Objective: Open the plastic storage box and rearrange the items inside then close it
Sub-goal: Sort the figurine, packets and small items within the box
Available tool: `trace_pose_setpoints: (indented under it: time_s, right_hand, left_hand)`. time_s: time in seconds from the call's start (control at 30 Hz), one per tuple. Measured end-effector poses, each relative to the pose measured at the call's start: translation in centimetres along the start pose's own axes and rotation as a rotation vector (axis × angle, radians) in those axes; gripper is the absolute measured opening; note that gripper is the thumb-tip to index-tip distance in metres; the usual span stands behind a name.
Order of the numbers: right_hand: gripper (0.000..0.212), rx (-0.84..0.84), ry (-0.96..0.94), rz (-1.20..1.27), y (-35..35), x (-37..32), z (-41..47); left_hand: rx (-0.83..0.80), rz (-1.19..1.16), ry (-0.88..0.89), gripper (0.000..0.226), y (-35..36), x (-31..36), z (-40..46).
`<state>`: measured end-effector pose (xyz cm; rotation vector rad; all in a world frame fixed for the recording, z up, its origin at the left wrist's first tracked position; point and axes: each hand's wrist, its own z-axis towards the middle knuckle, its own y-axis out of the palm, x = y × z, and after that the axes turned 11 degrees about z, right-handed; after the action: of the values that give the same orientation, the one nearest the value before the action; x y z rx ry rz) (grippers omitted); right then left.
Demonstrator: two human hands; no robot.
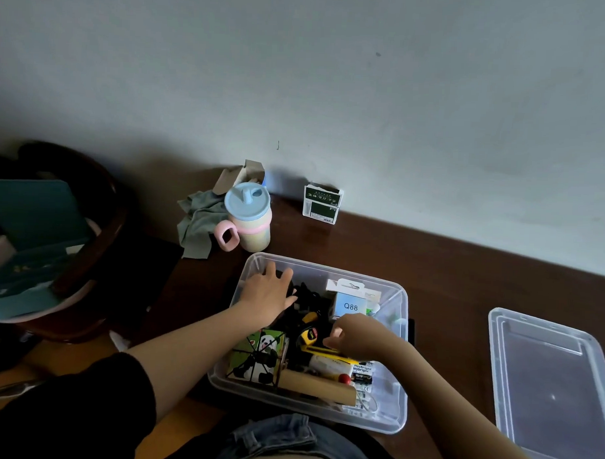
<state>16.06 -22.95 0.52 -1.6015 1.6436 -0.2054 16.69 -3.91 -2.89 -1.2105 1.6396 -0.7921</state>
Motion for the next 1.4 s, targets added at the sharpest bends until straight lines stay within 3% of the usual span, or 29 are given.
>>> trace_pose_setpoints:
  time_s: [0.33,0.47,0.63,0.77,0.87,0.97,1.07,1.13,1.3,1.4]
  right_hand:
    - [0.038,-0.024,0.157,0.244,-1.0,3.6,-1.5]
    - [0.032,0.111,0.174,0.078,-1.0,3.6,-1.8]
    - [0.048,0.195,0.164,0.039,0.1,2.9,-1.1]
    - [0.051,0.232,0.19,0.067,1.2,3.0,0.0]
    - [0.052,0.246,0.207,0.055,1.4,3.4,0.2]
    - [0.053,0.263,0.21,0.011,1.2,3.5,0.1]
    - [0.052,0.25,0.2,-0.002,1.0,3.4,-0.2]
    - [0.049,0.244,0.195,-0.01,0.9,3.3,-0.5]
    - [0.044,0.234,0.183,0.04,0.6,3.3,-1.4]
    - [0.038,0.232,0.175,0.091,0.2,3.2,-1.9]
  left_hand:
    - [0.046,-0.184,-0.121,0.049,2.1,0.8,-0.5]
    - [-0.018,-0.309,-0.136,0.047,1.6,0.9,-0.6]
    - [-0.036,-0.132,-0.071,0.045,-0.1,0.2,-0.9]
    - [0.132,-0.233,-0.06,0.034,-0.6,-0.3,-1.7]
    - [0.32,-0.431,0.081,0.016,-0.5,-0.4,-2.6]
    - [0.152,-0.558,0.171,0.018,-0.9,0.6,-2.9]
    - [-0.092,-0.321,0.215,0.021,-1.4,2.3,-2.3]
    - [-0.137,-0.219,0.194,0.027,-1.6,3.3,-1.8]
    - [-0.292,-0.243,0.156,0.026,-0.6,4.3,-1.3]
    - [-0.23,-0.312,0.155,0.034,0.3,4.1,-1.5]
